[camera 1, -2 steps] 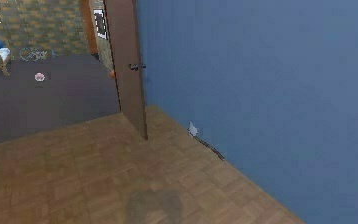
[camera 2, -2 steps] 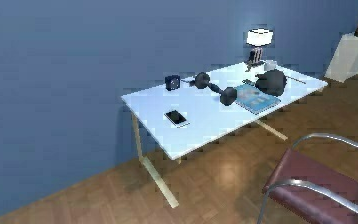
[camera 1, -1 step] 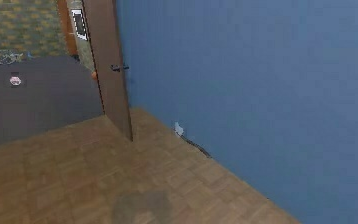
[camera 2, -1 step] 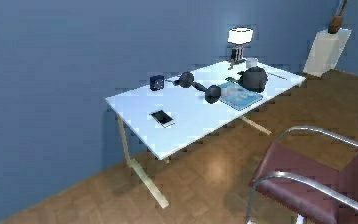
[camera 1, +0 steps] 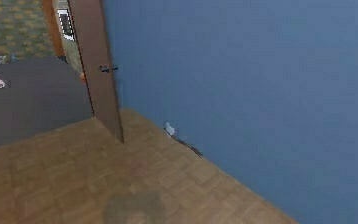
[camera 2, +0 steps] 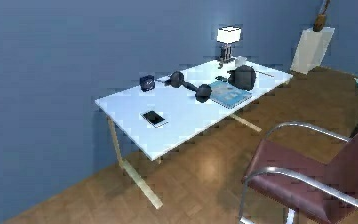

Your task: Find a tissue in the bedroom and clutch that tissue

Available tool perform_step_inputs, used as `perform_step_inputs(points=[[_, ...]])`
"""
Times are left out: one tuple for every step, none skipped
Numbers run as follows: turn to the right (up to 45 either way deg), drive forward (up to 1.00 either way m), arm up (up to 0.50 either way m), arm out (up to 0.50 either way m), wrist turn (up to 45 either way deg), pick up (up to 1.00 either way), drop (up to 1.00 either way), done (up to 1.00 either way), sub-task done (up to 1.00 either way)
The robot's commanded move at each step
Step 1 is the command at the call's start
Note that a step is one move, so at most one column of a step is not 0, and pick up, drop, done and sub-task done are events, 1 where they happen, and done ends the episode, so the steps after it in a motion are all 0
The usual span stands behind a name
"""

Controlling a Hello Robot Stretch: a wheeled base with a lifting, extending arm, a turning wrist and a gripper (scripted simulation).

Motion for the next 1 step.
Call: perform_step_inputs(points=[[24.0, 0.00, 0.00, 0.00, 0.0, 0.00, 0.00, 0.00, 0.00]])
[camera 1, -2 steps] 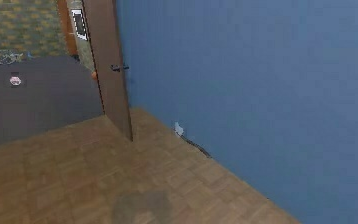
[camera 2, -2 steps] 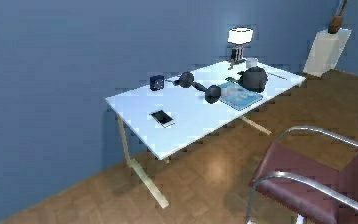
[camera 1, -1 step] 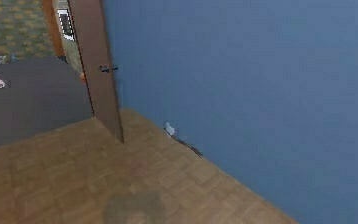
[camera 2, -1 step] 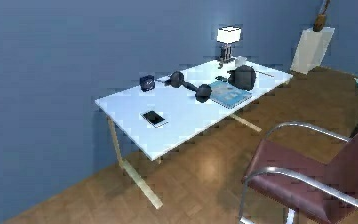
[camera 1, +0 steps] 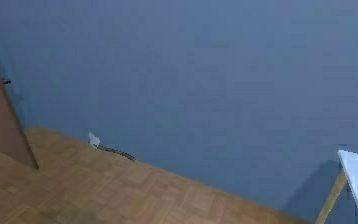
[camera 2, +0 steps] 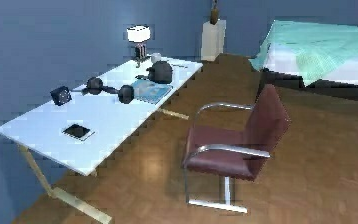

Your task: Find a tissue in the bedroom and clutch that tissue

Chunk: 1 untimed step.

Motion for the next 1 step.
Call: perform_step_inputs(points=[[0.0, 0.10, 0.00, 0.00, 0.0, 0.00, 0.00, 0.00, 0.00]])
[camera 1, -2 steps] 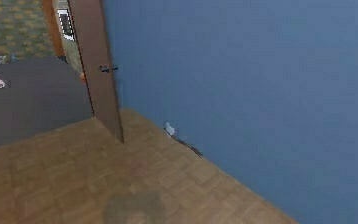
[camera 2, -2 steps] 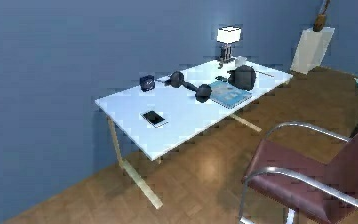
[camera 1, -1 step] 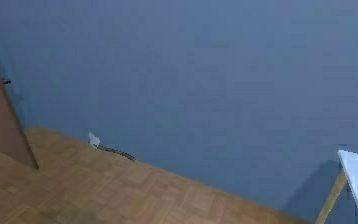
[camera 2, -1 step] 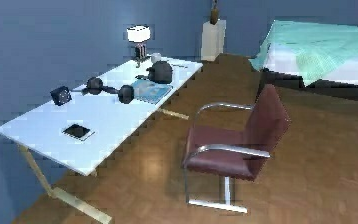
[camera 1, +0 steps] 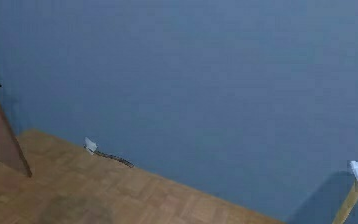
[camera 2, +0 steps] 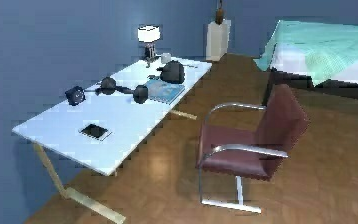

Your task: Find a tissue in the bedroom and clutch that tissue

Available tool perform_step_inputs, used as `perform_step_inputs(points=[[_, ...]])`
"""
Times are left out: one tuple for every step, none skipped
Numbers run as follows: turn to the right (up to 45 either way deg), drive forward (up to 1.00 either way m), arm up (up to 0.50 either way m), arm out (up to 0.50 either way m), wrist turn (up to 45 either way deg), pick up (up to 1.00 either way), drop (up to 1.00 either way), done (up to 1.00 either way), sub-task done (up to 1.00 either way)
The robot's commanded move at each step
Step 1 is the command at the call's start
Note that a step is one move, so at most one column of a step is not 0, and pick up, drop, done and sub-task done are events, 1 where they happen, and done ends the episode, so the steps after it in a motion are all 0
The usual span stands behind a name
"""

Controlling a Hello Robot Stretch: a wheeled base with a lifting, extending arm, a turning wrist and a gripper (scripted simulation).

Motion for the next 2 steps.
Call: perform_step_inputs(points=[[-33.0, 0.00, 0.00, 0.00, 0.0, 0.00, 0.00, 0.00, 0.00], [0.0, 0.20, 0.00, 0.00, 0.0, 0.00, 0.00, 0.00, 0.00]])
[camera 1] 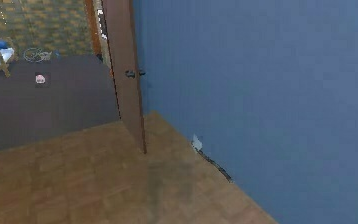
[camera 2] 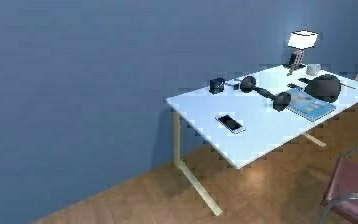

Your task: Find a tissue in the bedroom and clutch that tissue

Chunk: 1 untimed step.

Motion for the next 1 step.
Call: perform_step_inputs(points=[[-33.0, 0.00, 0.00, 0.00, 0.0, 0.00, 0.00, 0.00, 0.00]])
